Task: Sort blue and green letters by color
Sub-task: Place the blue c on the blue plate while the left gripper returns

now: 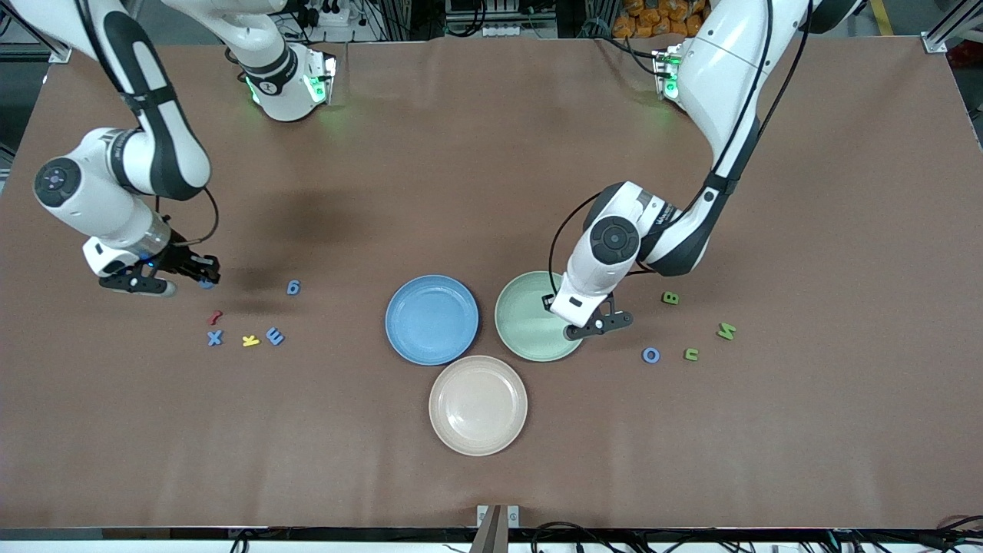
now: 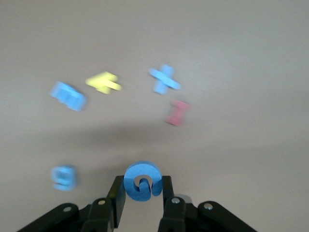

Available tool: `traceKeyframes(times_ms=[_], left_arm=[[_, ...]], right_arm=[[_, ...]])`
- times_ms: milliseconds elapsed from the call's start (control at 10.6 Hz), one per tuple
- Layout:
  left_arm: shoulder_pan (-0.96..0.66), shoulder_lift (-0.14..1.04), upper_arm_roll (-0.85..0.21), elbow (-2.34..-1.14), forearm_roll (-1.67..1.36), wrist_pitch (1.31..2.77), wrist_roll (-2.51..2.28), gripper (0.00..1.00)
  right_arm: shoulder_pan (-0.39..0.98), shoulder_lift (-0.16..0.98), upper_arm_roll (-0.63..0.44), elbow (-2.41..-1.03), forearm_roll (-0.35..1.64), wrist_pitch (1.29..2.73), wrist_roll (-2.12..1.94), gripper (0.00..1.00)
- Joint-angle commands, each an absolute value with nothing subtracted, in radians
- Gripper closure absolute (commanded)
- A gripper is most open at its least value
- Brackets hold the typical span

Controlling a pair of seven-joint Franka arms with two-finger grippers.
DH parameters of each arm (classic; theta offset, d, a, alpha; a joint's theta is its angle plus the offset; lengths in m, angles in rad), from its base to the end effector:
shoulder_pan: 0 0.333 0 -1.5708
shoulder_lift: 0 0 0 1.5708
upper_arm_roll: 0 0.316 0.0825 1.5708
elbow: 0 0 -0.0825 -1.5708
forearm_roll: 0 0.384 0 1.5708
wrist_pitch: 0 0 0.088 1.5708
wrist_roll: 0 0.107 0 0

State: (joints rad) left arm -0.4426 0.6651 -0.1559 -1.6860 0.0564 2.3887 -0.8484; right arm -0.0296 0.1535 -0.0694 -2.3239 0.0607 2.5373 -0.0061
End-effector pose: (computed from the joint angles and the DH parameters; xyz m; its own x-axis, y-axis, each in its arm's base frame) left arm 0.5715 -0.3751 0.2201 0.9703 0.2417 -0.0110 0.2419 -0.9677 0.0716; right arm 0.5231 -0.0528 0.2798 0.9882 -0.1408 0.0600 -0.1394 -0.9899 -0.0265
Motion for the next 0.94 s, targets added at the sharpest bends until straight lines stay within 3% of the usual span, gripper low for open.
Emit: traceKeyframes(times_ms=[0, 471, 848], left_arm=[[-0.454, 0.669, -0.137, -1.647, 0.087, 2.375, -0.887, 0.00], [-0.306, 0.575, -0.138, -1.651, 0.126, 2.291, -0.691, 0.00], [-0.195, 0.601, -0.138, -1.664, 0.127, 2.281, -0.479, 0.00]], right_arm=[[0.177, 0.195, -0.067, -2.144, 0.077, 2.406, 0.262, 0.78], [0.472, 0.469, -0.067, -1.786, 0.078, 2.350, 0.467, 0.79], [0.589, 0.665, -0.067, -1.589, 0.078, 2.406, 0.541, 0.78]])
